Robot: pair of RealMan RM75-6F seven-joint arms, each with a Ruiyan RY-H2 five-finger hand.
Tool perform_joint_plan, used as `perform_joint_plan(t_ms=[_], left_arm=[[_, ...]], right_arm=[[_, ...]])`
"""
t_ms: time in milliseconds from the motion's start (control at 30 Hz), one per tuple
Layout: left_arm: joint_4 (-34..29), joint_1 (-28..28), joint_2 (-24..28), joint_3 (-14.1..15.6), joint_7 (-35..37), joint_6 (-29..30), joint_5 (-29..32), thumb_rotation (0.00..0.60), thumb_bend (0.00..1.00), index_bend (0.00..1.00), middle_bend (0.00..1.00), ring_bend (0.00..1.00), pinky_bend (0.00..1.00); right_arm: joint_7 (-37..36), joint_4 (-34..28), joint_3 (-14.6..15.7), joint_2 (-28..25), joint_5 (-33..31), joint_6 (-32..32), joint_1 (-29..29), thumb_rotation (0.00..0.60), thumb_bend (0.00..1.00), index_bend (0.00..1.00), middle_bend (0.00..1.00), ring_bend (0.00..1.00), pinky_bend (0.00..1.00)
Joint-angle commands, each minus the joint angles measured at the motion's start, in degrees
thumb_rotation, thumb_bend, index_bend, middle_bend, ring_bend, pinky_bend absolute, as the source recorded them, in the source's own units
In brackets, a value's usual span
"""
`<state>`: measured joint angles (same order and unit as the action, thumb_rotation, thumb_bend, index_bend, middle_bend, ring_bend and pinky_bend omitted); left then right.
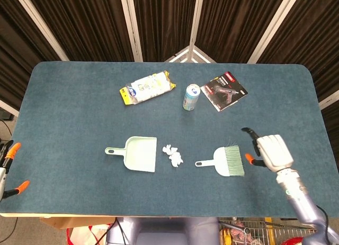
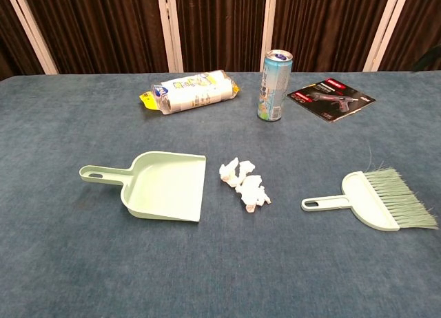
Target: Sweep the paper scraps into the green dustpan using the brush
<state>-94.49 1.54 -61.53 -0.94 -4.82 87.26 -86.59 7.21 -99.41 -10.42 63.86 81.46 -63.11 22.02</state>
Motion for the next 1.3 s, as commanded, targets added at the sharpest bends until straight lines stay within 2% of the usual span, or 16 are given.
perform_joint_plan(t_ms=[33, 333, 633, 1300], left_arm=[[-0.1, 0.0, 0.1, 0.0, 0.1, -0.1, 0.1, 0.6, 0.0, 0.0, 0.0, 0.0, 0.0], [-0.2, 0.2, 0.4, 0.1, 0.6, -0.5, 0.1, 0.6, 0.0, 0.0, 0.0, 0.0, 0.0], [-0.3, 0.4, 0.6, 0.2, 0.7, -1.1, 0.4, 0.6, 0.0, 0.0, 0.0, 0.0, 0.0], [-0.6, 0.5, 0.8, 0.2, 1.0, -1.5, 0.7, 0.6, 0.0, 0.0, 0.0, 0.0, 0.0]], right_arm=[[5.7, -1.2, 0.2, 3.4, -3.1, 4.4, 3.7, 0.6, 0.29, 0.3, 0.83, 0.89, 0.91], [17.0, -0.2, 1.6, 11.7, -10.7, 7.3, 7.4, 0.6, 0.3, 0.36, 0.83, 0.9, 0.91], [23.3, 2.9, 3.2, 18.7, -16.5, 6.2, 8.8, 0.6, 0.3, 0.38, 0.83, 0.89, 0.91], [23.9, 10.5, 5.0, 26.2, -21.2, 4.8, 9.2, 0.6, 0.29, 0.42, 0.83, 0.89, 0.91]])
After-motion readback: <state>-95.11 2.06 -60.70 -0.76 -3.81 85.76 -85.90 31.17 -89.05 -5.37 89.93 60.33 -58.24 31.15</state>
